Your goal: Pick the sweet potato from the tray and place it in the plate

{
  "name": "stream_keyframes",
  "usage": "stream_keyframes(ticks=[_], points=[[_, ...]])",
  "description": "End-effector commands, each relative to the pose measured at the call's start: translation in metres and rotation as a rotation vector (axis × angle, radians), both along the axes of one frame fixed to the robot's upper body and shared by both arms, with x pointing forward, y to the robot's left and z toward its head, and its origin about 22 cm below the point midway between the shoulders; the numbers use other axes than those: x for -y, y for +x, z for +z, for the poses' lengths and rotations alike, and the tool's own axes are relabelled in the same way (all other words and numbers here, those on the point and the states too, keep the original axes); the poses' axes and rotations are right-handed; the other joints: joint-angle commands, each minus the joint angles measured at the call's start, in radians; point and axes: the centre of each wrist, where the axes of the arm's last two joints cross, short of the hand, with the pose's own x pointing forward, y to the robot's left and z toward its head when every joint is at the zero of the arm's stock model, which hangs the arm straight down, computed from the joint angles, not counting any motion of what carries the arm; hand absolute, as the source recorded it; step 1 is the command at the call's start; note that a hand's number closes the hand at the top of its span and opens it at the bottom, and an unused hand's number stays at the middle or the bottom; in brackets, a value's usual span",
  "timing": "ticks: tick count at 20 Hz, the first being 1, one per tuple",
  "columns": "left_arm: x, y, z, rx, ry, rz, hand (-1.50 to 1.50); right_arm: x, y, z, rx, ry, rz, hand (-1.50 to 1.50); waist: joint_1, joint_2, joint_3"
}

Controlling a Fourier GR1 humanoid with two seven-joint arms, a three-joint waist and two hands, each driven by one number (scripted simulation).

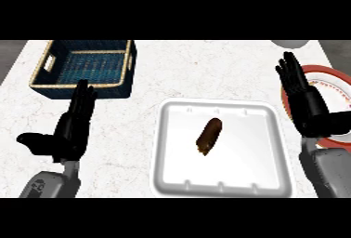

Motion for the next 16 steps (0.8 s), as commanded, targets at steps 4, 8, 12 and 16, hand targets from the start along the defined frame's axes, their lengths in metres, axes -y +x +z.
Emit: stream_keyframes(ticks=[4, 8, 12, 16], points=[[-0.014, -0.021, -0.050, -0.343, 0.047, -0.010, 0.00, -0.005, 0.025, 0.040, -0.001, -0.281, -0.331, 1.50, 0.009, -0.039, -0.007], [-0.013, -0.038, -0.068, -0.430, 0.040, -0.023, 0.00, 0.080, 0.015, 0.034, -0.099, -0.757, -0.632, 1.50, -0.043, -0.038, -0.032], [-0.016, -0.037, -0.066, -0.489, 0.036, -0.061, 0.00, 0.025, 0.012, 0.030, 0.038, -0.666, -0.795, -1.50, -0.037, -0.060, -0.010], [-0.011, -0.042, -0.067, -0.493, 0.013, -0.066, 0.00, -0.042, -0.010, 0.025, 0.032, -0.675, -0.777, -1.50, -0.028, -0.060, -0.007]])
